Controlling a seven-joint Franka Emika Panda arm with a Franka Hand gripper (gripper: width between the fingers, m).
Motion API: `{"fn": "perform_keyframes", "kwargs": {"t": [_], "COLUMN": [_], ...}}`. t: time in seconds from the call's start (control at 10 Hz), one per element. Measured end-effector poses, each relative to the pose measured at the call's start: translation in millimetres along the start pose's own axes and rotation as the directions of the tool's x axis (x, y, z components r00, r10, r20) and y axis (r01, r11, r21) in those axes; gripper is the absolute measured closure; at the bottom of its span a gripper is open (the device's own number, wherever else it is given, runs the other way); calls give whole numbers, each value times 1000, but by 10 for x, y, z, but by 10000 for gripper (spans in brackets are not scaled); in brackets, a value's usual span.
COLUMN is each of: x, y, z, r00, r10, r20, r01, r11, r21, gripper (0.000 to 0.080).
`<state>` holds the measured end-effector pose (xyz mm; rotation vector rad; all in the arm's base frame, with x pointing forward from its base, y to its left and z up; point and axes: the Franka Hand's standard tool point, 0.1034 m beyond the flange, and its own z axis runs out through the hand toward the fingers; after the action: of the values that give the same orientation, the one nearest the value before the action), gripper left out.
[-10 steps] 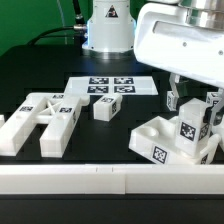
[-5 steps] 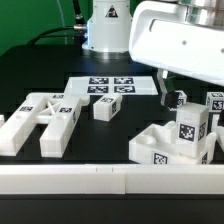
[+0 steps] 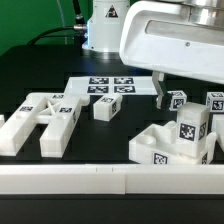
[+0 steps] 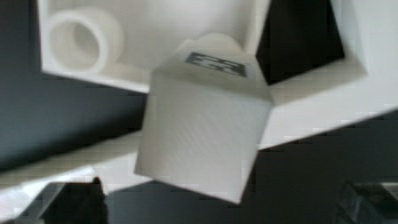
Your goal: Assemble chair
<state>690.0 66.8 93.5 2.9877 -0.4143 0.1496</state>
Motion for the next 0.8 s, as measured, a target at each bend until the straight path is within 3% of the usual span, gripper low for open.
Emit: {"fn": "perform_keyframes", "kwargs": {"t": [0.3,0.6,0.8], "x": [-1,0,-25], "y": [-50,-39,-103], "z": [-3,3,-9], "r00": [918,795,778], "r10": [-397,-607,-628], "r20": [-13,-8,-9], "r01": [397,606,628], "r11": [918,795,778], "r21": [-12,-22,-18], "gripper": [150,150,150]}}
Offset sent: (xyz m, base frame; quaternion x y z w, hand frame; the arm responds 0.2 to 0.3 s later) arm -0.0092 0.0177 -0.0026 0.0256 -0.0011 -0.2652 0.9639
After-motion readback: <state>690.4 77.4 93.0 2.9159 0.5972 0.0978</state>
